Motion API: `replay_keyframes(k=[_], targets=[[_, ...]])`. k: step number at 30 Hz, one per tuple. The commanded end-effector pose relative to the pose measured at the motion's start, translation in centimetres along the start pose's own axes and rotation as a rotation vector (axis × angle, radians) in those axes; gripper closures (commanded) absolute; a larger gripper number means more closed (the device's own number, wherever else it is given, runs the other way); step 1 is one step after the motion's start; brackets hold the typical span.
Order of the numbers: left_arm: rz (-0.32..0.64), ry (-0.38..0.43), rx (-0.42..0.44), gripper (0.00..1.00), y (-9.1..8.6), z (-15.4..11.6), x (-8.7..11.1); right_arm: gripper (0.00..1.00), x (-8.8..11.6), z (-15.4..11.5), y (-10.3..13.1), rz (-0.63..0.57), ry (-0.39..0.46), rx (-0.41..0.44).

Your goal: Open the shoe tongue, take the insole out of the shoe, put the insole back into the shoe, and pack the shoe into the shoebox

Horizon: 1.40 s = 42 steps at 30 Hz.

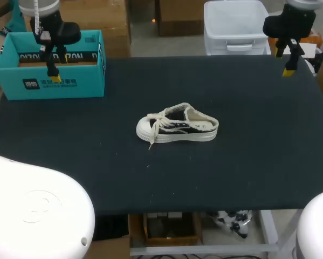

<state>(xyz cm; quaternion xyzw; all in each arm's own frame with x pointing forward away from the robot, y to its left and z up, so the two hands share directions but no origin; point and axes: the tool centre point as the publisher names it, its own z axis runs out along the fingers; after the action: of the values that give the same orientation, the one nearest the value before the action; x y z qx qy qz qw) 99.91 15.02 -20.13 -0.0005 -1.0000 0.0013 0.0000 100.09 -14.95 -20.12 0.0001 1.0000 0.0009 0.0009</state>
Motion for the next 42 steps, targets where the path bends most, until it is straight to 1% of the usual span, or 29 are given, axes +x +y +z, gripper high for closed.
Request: replay_keyframes(k=[1,32,33,35,36,37,38,39,40,41,42], targets=[[0.0,0.001,-0.001,0.0,0.0,0.0,0.0,0.0,0.0,0.0,0.0,0.0,0.001,0.001],[0.0,0.001,-0.001,0.0,0.0,0.0,0.0,0.0,0.0,0.0,0.0,0.0,0.001,0.001],[-0.017,0.008,-0.004,0.0,-0.1,0.0,0.0,0.0,0.0,0.0,0.0,0.0,0.001,0.001],[-0.096,0.018,-0.019,0.0,-0.4,0.2,0.1,0.0,0.0,0.3,0.2,0.02,0.023,-0.028],[-0.124,0.024,-0.013,0.0,-0.5,0.3,0.3,0.0,0.0,0.6,0.4,0.028,0.027,-0.031],[-0.144,0.037,-0.008,0.0,-0.6,0.4,0.5,0.0,0.1,0.9,0.5,0.031,0.02,-0.052],[-0.186,0.037,-0.014,0.0,-0.6,0.5,0.8,0.0,0.4,1.2,0.7,0.045,0.026,-0.084],[-0.212,0.038,-0.015,0.0,-0.8,0.6,1.2,0.0,0.6,1.6,0.9,0.056,0.032,-0.081],[-0.234,0.053,-0.008,0.0,-0.9,0.7,1.5,0.0,0.8,1.9,1.2,0.052,0.027,-0.107],[-0.27,0.058,-0.006,0.0,-1.1,0.8,1.8,0.0,1.1,2.2,1.5,0.057,0.019,-0.156],[-0.294,0.052,-0.006,0.0,-1.3,0.9,2.1,0.0,1.4,2.5,1.9,0.061,0.021,-0.161]])
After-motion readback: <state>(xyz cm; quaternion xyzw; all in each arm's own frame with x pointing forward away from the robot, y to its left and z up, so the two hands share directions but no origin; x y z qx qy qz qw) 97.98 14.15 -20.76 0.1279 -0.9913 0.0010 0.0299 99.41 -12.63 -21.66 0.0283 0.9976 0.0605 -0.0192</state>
